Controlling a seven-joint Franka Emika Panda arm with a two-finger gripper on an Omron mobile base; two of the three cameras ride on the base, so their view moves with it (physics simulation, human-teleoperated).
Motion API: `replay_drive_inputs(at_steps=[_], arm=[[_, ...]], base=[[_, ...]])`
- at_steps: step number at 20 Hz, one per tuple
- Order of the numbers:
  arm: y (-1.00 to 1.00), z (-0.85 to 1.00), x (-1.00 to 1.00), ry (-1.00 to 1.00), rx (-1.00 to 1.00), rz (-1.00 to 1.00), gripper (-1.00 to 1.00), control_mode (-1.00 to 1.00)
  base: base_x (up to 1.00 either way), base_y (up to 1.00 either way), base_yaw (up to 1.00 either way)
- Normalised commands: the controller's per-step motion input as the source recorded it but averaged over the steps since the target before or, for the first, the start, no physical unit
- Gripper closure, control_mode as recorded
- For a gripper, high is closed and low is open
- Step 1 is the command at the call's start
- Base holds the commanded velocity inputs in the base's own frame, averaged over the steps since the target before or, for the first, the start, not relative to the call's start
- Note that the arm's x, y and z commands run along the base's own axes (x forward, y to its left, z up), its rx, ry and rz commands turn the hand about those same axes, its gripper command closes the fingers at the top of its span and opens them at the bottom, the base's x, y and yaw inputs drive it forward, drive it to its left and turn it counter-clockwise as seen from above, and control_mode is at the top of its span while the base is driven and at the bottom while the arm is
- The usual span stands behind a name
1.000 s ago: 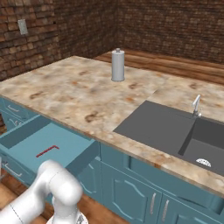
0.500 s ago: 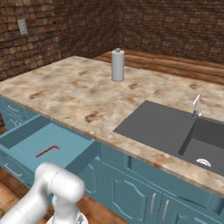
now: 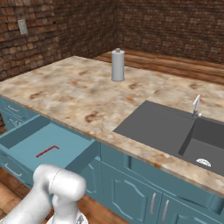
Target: Take a straw from the drawer in front and place it inside the glass cup on the dining counter.
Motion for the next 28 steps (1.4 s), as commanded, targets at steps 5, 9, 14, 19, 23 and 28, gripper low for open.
replay_drive_inputs(at_steps=[5, 9, 14, 19, 23, 28], arm=[[-0.11, 1.00, 0.00, 0.17, 0.29, -0.20, -1.00, -1.00], [-0.29, 0.76, 0.20, 0.16, 0.25, -0.23, -1.00, -1.00], [-0.45, 0.45, 0.54, 0.14, 0.22, -0.26, -1.00, -1.00], [-0.42, 0.19, 0.52, 0.09, 0.17, -0.20, -1.00, -1.00], [-0.21, 0.02, 0.29, 0.09, 0.04, -0.16, -1.00, -1.00], [-0.16, -0.01, 0.26, 0.01, 0.10, -0.30, -1.00, -1.00]], base=[[0.00, 0.00, 0.00], [0.00, 0.00, 0.00], [0.00, 0.00, 0.00], [0.00, 0.00, 0.00], [0.00, 0.00, 0.00], [0.00, 0.00, 0.00]])
